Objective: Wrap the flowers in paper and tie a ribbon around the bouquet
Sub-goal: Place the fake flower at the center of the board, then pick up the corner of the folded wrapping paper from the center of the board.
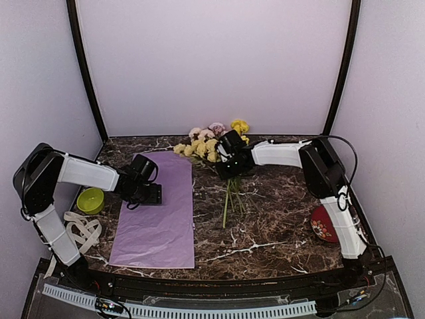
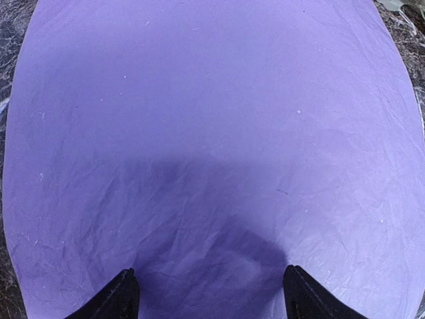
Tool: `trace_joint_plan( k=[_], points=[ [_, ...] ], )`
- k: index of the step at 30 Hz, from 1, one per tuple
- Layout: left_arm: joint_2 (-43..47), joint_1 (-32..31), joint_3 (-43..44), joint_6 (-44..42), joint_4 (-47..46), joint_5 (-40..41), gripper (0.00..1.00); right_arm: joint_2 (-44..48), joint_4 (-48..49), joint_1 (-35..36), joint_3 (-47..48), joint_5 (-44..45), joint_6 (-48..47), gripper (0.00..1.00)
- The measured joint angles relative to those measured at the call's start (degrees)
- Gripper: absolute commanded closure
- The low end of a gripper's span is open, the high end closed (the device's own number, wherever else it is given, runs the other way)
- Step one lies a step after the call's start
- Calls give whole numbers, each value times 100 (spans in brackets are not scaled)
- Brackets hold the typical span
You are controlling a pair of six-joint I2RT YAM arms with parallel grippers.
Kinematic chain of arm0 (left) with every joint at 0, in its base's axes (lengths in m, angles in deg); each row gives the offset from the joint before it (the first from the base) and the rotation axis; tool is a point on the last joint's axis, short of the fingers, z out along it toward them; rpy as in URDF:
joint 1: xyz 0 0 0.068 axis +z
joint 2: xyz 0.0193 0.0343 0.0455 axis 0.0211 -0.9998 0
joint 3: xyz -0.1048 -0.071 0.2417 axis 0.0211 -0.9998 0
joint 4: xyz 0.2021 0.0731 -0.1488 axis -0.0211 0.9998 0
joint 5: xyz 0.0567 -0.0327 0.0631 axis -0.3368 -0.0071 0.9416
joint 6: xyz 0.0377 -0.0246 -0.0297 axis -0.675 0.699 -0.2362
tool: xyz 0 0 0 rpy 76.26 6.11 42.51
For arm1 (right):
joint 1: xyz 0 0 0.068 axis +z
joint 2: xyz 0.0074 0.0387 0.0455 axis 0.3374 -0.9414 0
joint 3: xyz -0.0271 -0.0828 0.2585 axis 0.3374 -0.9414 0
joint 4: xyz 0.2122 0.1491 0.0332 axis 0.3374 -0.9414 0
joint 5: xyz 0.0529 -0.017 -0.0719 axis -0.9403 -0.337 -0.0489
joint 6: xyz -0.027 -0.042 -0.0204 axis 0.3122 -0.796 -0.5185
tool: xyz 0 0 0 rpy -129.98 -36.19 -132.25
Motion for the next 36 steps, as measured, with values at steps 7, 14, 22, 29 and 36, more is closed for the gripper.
trace_joint_plan(
  k=[7, 14, 22, 29, 36],
  points=[
    [-7, 0, 11, -164, 7, 2, 24, 896, 531, -1185, -1532, -341, 428, 96],
    [-11, 48, 203, -407, 162, -118, 23, 1513, 1023, -2437, -2597, -625, 754, 94],
    [-11, 1078, 734, -457, 608, -481, 20, 1661, 1021, -2308, -2780, -977, 732, 92],
    [-149, 1803, 737, -407, 881, -503, 16, 1912, 866, -1587, -2914, -1316, 728, 90],
    [-321, 1829, 678, -400, 719, -693, 17, 1941, 754, -1008, -2894, -1495, 708, 84]
  ],
)
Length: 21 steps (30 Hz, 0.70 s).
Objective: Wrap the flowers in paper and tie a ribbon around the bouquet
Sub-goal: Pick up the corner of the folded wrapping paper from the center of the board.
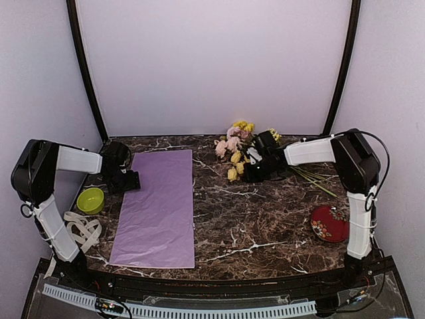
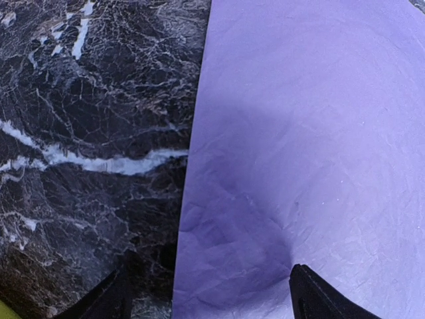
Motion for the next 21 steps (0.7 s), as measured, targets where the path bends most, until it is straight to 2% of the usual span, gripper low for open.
trace_joint_plan(
  k=[3, 8, 15, 18, 21],
  points=[
    [31, -52, -111, 0, -240, -20, 18, 0, -20, 179, 26, -210, 52, 72],
    [-15, -455, -144, 0, -562, -118, 19, -184, 168, 420, 385, -870, 378, 58],
    [-50, -680, -146, 0, -767, -293, 20, -1237, 791, 863, 1248, -1626, 1130, 47],
    [-42, -706, -184, -2, -855, -343, 20, -1480, 1056, 953, 1513, -1825, 1429, 48],
    [-22, -748, -256, -2, -990, -380, 20, -1637, 1460, 999, 1545, -2127, 1862, 55]
  ],
)
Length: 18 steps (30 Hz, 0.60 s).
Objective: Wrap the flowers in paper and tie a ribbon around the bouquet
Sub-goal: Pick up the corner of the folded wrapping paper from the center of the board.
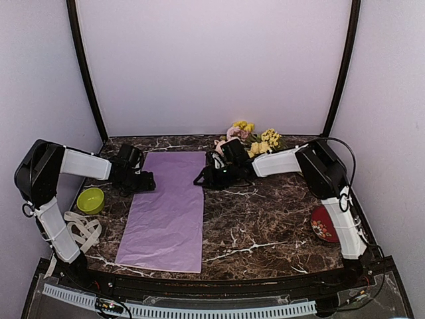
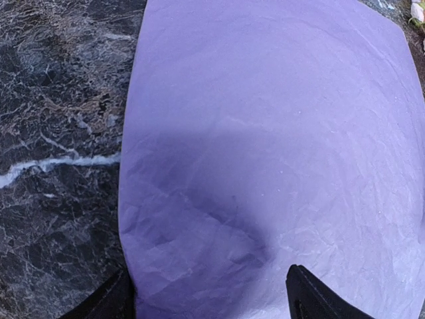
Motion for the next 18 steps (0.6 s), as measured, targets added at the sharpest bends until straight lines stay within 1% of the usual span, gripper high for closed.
trace_joint_plan(
  k=[2, 3, 6, 12, 16, 18],
  points=[
    [13, -22, -42, 2, -79, 0, 21, -109, 330, 0, -11, -216, 396, 55],
    [15, -26, -57, 2, -96, 9, 21, -157, 485, 0, -26, -306, 533, 62],
    [15, -39, -72, 4, -129, 35, 21, -284, 960, -15, -59, -529, 984, 66],
    [13, -129, -109, 7, -258, 0, 21, -345, 1478, 2, -127, -831, 1615, 67],
    [13, -136, -114, 7, -278, -22, 21, -345, 1735, 9, -127, -970, 1838, 80],
    [13, -136, -114, 7, -278, -22, 21, -345, 1843, 13, -131, -1023, 1943, 94]
  ],
)
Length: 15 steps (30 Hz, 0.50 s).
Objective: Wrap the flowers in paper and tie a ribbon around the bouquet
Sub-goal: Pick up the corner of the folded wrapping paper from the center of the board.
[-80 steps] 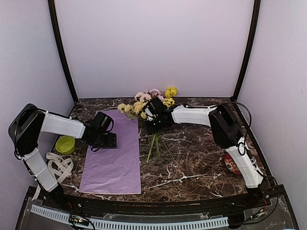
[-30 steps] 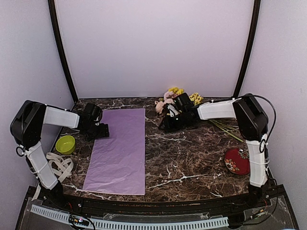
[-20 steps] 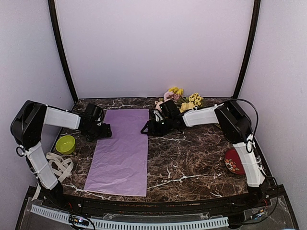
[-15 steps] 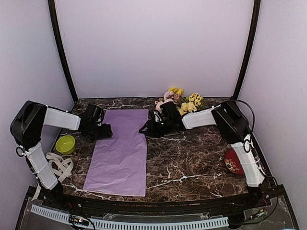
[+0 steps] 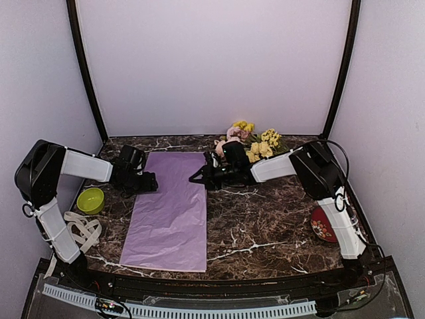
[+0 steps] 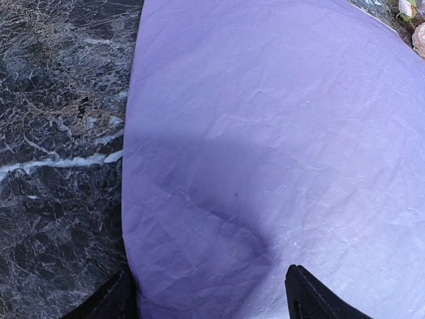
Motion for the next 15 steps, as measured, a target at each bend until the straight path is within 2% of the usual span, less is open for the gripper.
trace_joint_plan(
  k=[1, 8, 11, 15],
  points=[
    [0, 0, 0, -2, 0, 0, 22, 0, 39, 7, 0, -26, 15, 99],
    [352, -85, -302, -48, -55, -398, 22, 85, -74, 39, 0, -37, -79, 100],
    [1054, -350, -636, -184, -46, -518, 22, 328, -313, 39, 0, 59, -212, 100],
    [2347, -949, -702, -638, -326, -269, 23, 955, -619, 46, 11, 293, -461, 100]
  ],
)
